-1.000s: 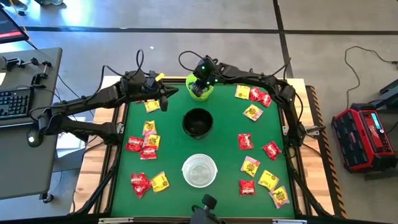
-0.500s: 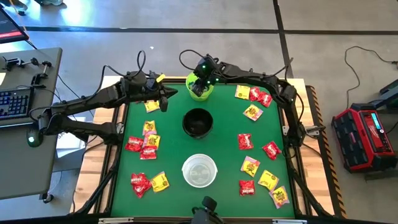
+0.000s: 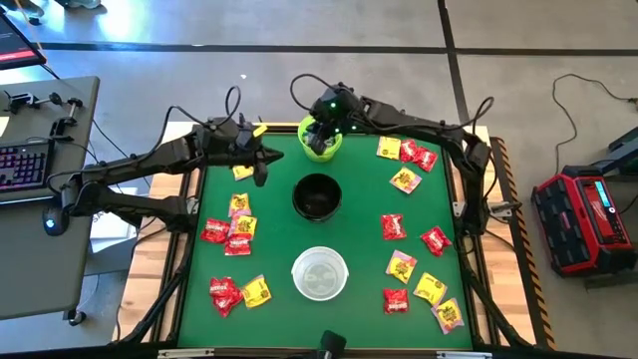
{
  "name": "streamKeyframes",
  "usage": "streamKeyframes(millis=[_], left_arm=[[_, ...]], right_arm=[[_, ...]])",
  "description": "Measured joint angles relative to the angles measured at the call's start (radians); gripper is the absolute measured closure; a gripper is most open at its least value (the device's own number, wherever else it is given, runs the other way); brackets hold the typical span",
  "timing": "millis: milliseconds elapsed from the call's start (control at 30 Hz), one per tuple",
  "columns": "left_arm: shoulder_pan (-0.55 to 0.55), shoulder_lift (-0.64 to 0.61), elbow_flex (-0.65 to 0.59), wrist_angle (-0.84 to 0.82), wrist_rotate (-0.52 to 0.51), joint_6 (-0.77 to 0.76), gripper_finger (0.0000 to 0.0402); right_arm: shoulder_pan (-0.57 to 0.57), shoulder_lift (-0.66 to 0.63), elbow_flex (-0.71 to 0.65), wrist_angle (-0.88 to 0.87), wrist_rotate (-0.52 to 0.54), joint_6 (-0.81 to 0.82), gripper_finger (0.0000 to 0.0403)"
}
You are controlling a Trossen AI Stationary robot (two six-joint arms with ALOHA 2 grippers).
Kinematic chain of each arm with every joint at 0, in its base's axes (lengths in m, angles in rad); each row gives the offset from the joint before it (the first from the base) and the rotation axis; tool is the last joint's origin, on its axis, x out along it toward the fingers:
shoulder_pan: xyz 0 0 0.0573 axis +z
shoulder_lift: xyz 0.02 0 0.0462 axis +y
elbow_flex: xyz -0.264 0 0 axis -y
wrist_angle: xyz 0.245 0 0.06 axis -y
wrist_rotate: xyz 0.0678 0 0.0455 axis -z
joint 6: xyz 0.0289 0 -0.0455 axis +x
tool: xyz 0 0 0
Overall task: Sort candy by brand, put in halloween buckets
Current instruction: Put the yellow chocolate into the white bucket
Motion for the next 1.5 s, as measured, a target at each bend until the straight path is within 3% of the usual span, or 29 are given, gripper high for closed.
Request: streamKeyframes(millis=[133, 300, 733, 933, 1067, 1300, 1500], left_arm=[[0.0, -0.001, 0.0, -0.058, 0.043, 0.009, 0.0402], [-0.006, -0.009, 0.0, -0.139, 0.062, 0.018, 0.0401], [-0.125, -0.028, 0.001, -0.443, 0.135, -0.017, 0.0402], [-0.175, -0.015, 0.001, -0.565, 0.07, -0.243, 0.0401], [-0.183, 0.002, 0.001, -0.586, 0.028, -0.311, 0.0394], [-0.174, 0.057, 0.001, -0.692, -0.125, -0.458, 0.036], [-0.138, 0.136, -0.015, -0.808, -0.165, -0.566, 0.0311]], right_arm=[[0.034, -0.002, -0.069, 0.055, -0.033, 0.027, 0.0397], [0.099, -0.073, -0.214, 0.175, 0.009, 0.095, 0.0402], [0.252, -0.619, -0.719, 0.248, 0.271, 0.296, 0.0403], [0.305, -0.827, -0.897, 0.247, 0.395, 0.43, 0.0403], [0.317, -0.9, -0.979, 0.254, 0.447, 0.486, 0.0403], [0.317, -0.915, -1.025, 0.281, 0.459, 0.509, 0.0403], [0.317, -0.91, -1.025, 0.296, 0.458, 0.477, 0.0403]])
